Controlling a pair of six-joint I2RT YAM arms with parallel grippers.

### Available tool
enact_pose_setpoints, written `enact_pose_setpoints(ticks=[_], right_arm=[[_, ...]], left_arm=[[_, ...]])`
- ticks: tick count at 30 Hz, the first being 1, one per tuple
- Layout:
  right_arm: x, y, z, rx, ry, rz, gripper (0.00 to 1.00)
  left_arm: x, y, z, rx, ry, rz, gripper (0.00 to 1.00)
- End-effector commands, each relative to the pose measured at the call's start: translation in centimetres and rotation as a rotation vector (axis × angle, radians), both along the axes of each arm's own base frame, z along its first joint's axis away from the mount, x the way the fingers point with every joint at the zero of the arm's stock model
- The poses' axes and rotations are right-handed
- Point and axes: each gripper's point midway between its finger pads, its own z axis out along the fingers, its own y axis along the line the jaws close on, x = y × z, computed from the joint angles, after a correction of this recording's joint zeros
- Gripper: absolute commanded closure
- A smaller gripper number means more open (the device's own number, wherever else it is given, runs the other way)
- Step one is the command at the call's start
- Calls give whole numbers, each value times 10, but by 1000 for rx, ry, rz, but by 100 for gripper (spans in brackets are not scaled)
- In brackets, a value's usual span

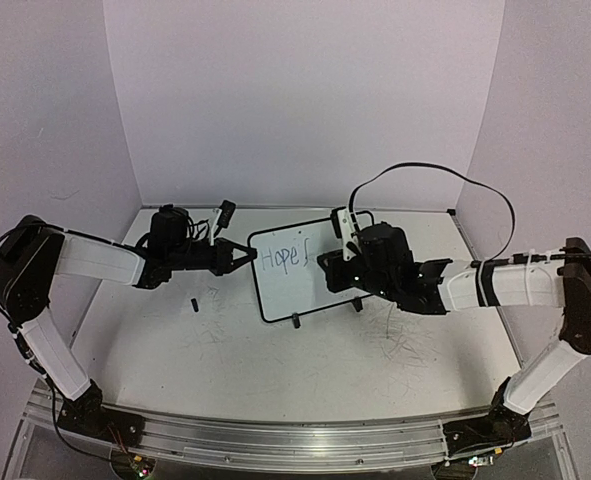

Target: Write a sentence on the whiteboard

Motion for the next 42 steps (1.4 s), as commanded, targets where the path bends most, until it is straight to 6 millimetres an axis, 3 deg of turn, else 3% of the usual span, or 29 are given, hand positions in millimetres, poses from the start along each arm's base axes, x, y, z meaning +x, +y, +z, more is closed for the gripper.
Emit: enact_pose_setpoints(ticks=[1, 11, 21, 37, 39, 42], right_arm=[[10, -1, 26, 50, -58, -39, 100], [23, 11, 32, 62, -79, -33, 100], [28, 13, 25, 50, -71, -42, 100], [37, -13, 16, 21, -66, -169, 100], [35, -19, 23, 27, -75, -185, 100], [20, -32, 51, 87, -120, -170, 100]], left_arm=[[1, 4, 7, 20, -41, 28, 100], [-1, 6, 7, 24, -41, 31, 100], [0, 5, 7, 25, -42, 29, 100], [0, 6, 7, 27, -43, 29, 100], [0, 6, 7, 28, -44, 31, 100], [0, 6, 7, 30, -44, 34, 100]])
